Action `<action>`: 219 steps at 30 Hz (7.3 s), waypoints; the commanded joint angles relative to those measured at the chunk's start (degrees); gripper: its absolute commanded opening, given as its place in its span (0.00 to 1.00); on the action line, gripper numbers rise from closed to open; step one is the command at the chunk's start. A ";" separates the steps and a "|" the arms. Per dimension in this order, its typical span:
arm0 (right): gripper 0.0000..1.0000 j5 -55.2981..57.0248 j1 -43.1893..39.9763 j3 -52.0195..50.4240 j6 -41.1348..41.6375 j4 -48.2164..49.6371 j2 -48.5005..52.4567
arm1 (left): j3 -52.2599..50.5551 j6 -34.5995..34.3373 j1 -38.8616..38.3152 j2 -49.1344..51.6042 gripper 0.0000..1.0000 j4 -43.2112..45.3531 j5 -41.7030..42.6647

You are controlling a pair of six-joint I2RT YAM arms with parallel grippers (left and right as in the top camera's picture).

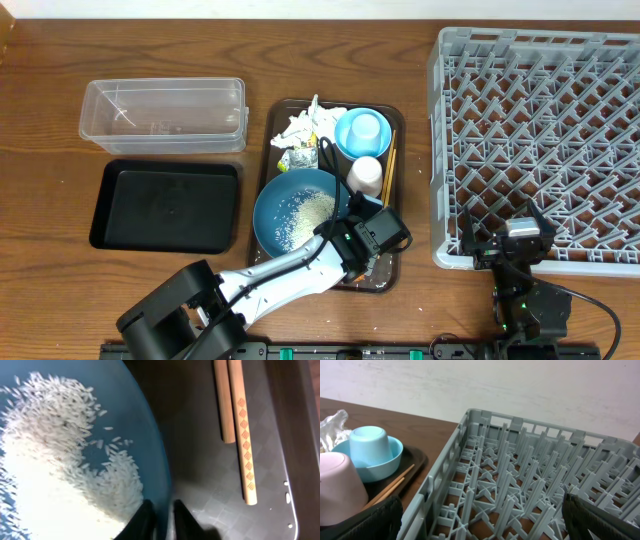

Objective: Sort waste into correct bins and load items into the dishwasher rack
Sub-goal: 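Close the left gripper on the blue plate rim, then lift the blue plate with the left gripper toward the black tray, then tilt the blue plate to pour rice onto the black tray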

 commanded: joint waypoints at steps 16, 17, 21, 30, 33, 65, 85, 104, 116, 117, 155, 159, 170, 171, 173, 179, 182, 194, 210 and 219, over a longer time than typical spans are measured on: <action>0.99 0.59 0.79 -0.07 -0.59 -0.24 -0.07 | 1.60 -0.11 -0.04 -5.49 0.06 -0.31 0.11; 0.99 0.59 0.79 -0.09 -0.61 -0.24 -0.07 | 1.60 -0.11 -0.04 -6.62 0.06 -0.50 0.11; 0.99 0.59 0.79 -0.07 -0.59 -0.24 -0.07 | 1.60 0.63 -0.04 -10.12 0.06 -1.25 0.11; 0.99 0.59 0.79 -0.07 -0.59 -0.24 -0.07 | 1.60 1.97 0.02 -15.89 0.06 -2.56 -2.38; 0.99 0.57 0.79 -0.07 -0.61 -0.24 -0.07 | 1.60 2.51 0.02 -16.39 0.06 -2.62 -2.49; 0.99 0.59 0.79 -0.07 -0.59 -0.24 -0.07 | 1.60 8.55 18.34 -26.58 0.06 -2.62 -2.12; 0.99 0.59 0.79 -0.07 -0.61 -0.24 -0.07 | 1.60 8.52 45.29 -29.75 0.06 2.49 26.71; 0.99 0.57 0.79 -0.07 -0.59 -0.24 -0.07 | 1.57 8.55 60.26 -31.04 0.06 -0.76 48.30; 0.99 0.57 0.79 -0.07 -0.61 -0.24 -0.07 | 1.57 8.74 67.19 -34.64 0.06 -3.06 52.72; 0.99 0.57 0.79 -0.07 -0.59 -0.24 -0.07 | 1.57 8.76 67.87 -34.62 0.06 -3.08 53.88; 0.99 0.59 0.79 -0.07 -0.59 -0.24 -0.07 | 1.36 14.40 90.20 -25.66 0.06 -6.97 85.40; 0.99 0.59 0.79 -0.09 -0.61 -0.24 -0.07 | 1.36 15.87 92.04 -22.84 0.06 -6.95 90.88; 0.99 0.59 0.79 -0.07 -0.59 -0.22 -0.07 | 1.33 18.16 97.70 -21.46 0.06 -7.39 97.96; 0.99 0.57 0.79 -0.07 -0.59 -0.24 -0.07 | 1.33 18.14 98.38 -21.42 0.06 -7.41 97.20; 0.99 0.59 0.79 -0.07 -0.61 -0.24 -0.07 | 1.33 18.05 99.86 -21.31 0.06 -8.11 98.14; 0.99 0.57 0.79 -0.07 -0.61 -0.24 -0.07 | 1.29 18.34 102.60 -21.22 0.06 -8.81 100.35; 0.99 0.57 0.79 -0.07 -0.59 -0.24 -0.07 | 1.29 19.17 103.06 -21.14 0.06 -8.94 99.36; 0.99 0.57 0.79 -0.07 -0.59 -0.24 -0.07 | 1.25 19.06 103.06 -20.90 0.06 -8.55 98.97; 0.99 0.59 0.79 -0.07 -0.61 -0.24 -0.07 | 1.25 24.30 102.01 -29.49 0.06 -12.55 92.35; 0.99 0.59 0.79 -0.07 -0.61 -0.24 -0.07 | 1.25 19.26 98.36 -36.02 0.06 -12.50 81.07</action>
